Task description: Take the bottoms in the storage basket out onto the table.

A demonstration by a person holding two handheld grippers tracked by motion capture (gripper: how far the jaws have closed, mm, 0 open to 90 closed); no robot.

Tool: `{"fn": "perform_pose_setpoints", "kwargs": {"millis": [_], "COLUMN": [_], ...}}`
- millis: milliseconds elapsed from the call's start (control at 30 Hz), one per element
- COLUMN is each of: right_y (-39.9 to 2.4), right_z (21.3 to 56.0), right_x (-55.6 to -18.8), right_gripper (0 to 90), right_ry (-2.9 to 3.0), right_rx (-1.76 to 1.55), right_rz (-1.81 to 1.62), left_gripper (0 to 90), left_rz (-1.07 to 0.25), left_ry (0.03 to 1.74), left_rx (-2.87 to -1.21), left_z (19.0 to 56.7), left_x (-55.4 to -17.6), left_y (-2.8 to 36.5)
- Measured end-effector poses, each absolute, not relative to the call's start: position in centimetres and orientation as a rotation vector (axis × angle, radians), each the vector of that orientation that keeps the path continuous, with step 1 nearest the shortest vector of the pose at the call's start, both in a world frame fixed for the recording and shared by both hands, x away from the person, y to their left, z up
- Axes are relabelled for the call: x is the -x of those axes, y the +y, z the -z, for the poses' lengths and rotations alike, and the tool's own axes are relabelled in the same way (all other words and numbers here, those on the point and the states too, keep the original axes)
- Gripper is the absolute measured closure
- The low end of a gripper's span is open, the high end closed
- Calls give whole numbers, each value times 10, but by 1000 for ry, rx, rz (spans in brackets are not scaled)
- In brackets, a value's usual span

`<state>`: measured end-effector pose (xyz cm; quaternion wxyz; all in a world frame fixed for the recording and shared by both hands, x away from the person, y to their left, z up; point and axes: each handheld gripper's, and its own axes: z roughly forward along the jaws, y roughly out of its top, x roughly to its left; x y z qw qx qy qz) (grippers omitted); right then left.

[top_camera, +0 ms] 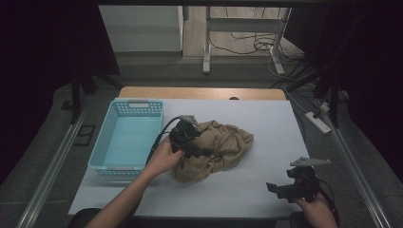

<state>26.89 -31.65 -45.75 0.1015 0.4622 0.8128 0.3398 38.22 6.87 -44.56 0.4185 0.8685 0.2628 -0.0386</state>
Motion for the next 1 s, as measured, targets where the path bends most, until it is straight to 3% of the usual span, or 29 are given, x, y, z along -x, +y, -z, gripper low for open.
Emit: {"fn": "perform_pose_setpoints", "kwargs": {"millis": [1000], "right_y": [-317], "right_z": [458], "right_x": [-269], "right_gripper": [10], "right_ry": [2400], "right_rx": [-1374], "right_rz": [-1001], "left_gripper": [9], "left_rz": [68], "left_ry": [669], "left_rx": [-2172], "left_z": [444], "left_x": [-371], "left_y": [77]}}
